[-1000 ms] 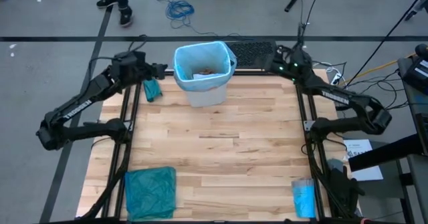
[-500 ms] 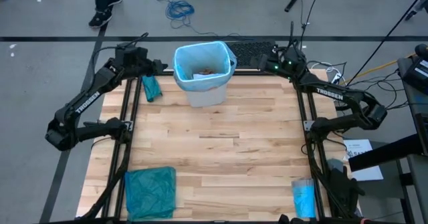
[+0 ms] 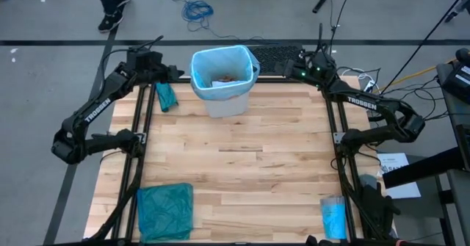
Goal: Place trash/remove bag and relplace
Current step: Remove the blue trash bag from the white trash bin
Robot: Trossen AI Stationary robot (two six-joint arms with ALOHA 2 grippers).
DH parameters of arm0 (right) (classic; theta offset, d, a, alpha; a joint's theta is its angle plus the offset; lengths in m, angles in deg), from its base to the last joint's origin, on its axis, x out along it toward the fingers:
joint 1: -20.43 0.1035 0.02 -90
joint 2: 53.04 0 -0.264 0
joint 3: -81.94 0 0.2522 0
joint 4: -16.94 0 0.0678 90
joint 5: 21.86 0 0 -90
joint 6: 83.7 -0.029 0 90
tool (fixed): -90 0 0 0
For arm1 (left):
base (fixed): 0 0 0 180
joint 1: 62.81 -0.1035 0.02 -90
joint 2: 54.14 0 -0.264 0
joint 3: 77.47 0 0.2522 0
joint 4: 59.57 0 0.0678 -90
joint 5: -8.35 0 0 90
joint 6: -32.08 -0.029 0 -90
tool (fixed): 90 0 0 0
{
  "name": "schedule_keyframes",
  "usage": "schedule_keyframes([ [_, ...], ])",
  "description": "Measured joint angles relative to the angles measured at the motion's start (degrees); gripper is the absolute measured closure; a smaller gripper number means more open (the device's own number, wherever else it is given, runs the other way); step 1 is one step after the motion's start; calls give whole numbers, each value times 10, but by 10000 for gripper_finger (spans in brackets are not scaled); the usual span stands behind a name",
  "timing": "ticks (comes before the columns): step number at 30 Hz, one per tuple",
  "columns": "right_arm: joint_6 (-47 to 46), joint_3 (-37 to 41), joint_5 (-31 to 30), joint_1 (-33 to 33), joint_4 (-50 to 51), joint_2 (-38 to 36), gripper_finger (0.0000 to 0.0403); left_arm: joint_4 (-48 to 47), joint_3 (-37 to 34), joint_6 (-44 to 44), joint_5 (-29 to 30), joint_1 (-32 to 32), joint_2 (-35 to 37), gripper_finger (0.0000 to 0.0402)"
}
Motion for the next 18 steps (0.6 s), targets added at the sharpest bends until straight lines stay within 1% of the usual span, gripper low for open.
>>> schedule_keyframes([
  [18,12,0,0,0,1,0,243,0,0,0,0,0,0,249],
])
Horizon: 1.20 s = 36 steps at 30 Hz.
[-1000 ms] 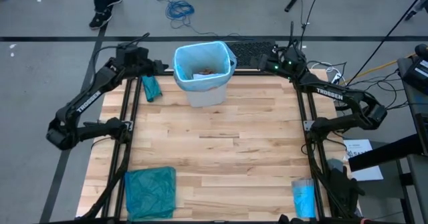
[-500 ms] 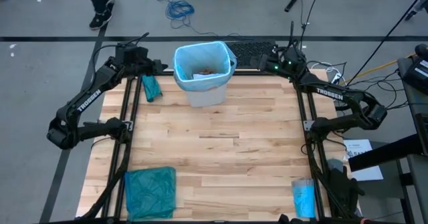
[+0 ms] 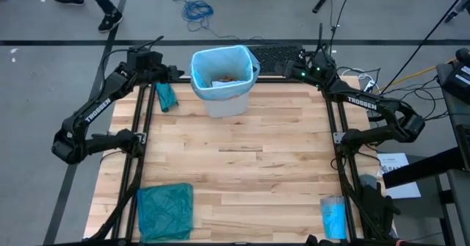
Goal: Place trash/remove bag and relplace
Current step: Remove the blue trash bag from the white trash bin
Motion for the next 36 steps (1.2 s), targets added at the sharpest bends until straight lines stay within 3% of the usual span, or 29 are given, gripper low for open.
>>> schedule_keyframes([
  [20,-14,0,-20,0,45,1,243,-13,0,-1,14,0,0,249],
  [25,-27,0,-17,8,45,33,243,-13,0,-22,18,0,0,249],
  [36,-76,0,-12,13,-93,112,243,-23,0,-26,20,0,-1,249],
])
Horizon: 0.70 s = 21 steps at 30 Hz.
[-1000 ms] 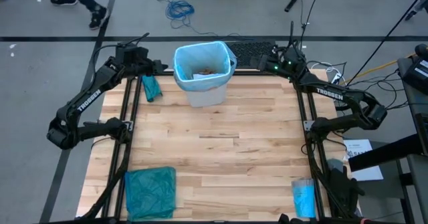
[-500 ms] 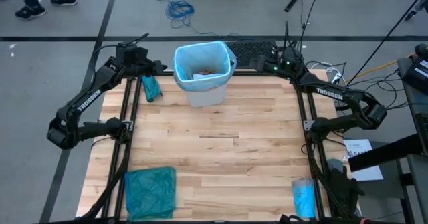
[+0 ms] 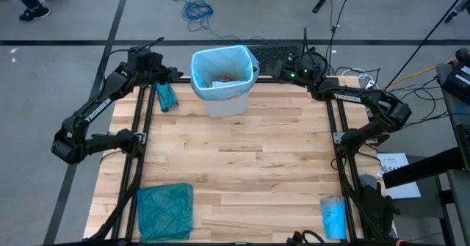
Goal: Place trash/remove bag and relplace
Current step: Remove the blue trash bag from the white trash bin
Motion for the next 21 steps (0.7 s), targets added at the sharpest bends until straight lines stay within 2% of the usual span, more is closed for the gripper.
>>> schedule_keyframes([
  [7,-2,0,15,4,11,26,243,-25,0,-16,3,0,0,249],
  [21,-39,0,20,24,-108,28,243,-29,0,-16,5,0,0,249],
])
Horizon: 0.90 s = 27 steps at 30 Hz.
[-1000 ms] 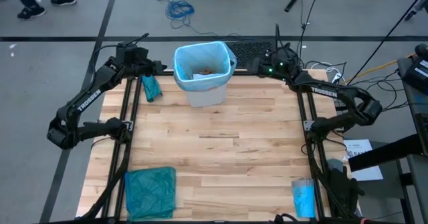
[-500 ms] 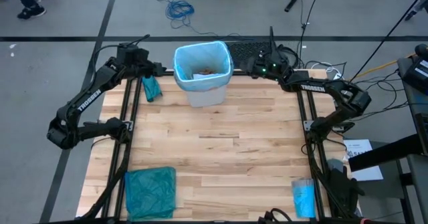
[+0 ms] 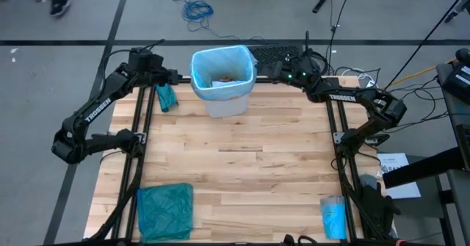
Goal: Place trash/remove bag and relplace
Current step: Remove the blue trash bag from the white trash bin
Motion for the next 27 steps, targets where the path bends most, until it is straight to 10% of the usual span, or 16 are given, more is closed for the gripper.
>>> schedule_keyframes([
  [27,11,0,-7,10,-6,0,243,-4,0,2,5,0,0,249],
])
